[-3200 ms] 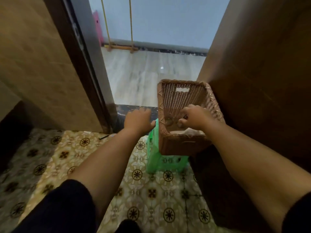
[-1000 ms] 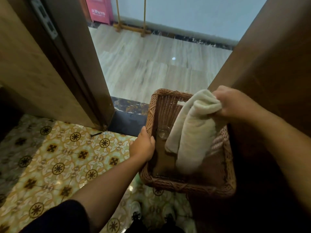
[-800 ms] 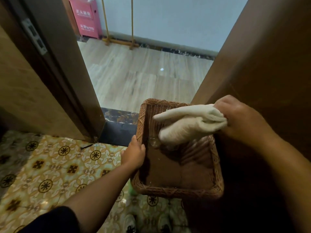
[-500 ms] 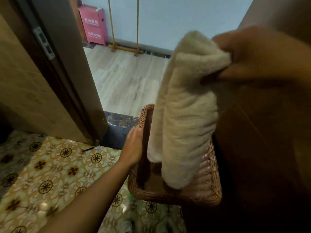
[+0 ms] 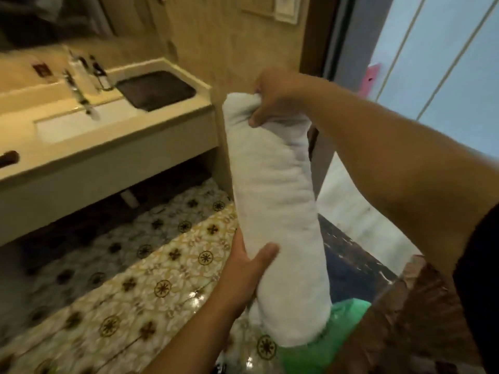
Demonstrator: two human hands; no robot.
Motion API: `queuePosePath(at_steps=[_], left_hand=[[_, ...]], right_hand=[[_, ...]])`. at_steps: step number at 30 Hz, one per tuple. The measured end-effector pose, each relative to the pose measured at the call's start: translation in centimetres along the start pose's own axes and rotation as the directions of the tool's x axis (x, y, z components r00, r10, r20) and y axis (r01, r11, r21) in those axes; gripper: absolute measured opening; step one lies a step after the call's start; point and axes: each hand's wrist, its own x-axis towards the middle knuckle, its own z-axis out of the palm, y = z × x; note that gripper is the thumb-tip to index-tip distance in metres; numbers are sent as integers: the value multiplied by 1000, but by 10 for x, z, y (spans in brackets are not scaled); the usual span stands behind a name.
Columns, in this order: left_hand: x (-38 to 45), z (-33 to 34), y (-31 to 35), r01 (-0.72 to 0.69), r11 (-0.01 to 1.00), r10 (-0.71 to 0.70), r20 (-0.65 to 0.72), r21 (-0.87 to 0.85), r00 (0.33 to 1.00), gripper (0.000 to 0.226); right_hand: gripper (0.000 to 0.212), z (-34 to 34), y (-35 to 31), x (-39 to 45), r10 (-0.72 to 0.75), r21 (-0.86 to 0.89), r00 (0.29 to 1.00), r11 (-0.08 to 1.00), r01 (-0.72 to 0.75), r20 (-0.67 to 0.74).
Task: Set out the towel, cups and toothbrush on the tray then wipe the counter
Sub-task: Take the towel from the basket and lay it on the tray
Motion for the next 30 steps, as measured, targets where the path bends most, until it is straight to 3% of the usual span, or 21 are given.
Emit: queuePosePath(at_steps=[5,12,16,20,22,26,30], left_hand=[[70,-90,13,13,998,-17,-67,-56,998,67],[184,-177,52,51,996,-60,-133,-72,989,73],[254,-207,62,27,994,-41,-131,-105,990,62],[331,-231,72,-2,995,-14,-171,-96,985,75],[372,-240,77,-30,994,9,-186,-109,982,67],[454,-252,95,-73,988,43,-214,-136,976,48],[522,-265,114,-78,985,41,-229,-156,973,52]], right_hand=[[32,39,-56,120,-101,68,994,993,99,32],[32,47,-87,268,-156,65,988,986,155,15],[30,53,-92,347,-197,58,980,979,195,32],[37,60,-89,436,-233,54,970,972,229,69],[41,64,-86,481,-267,24,960,964,266,85],[34,65,-79,570,-312,-26,941,948,317,131],[29,64,-80,645,-352,-68,922,928,366,165]])
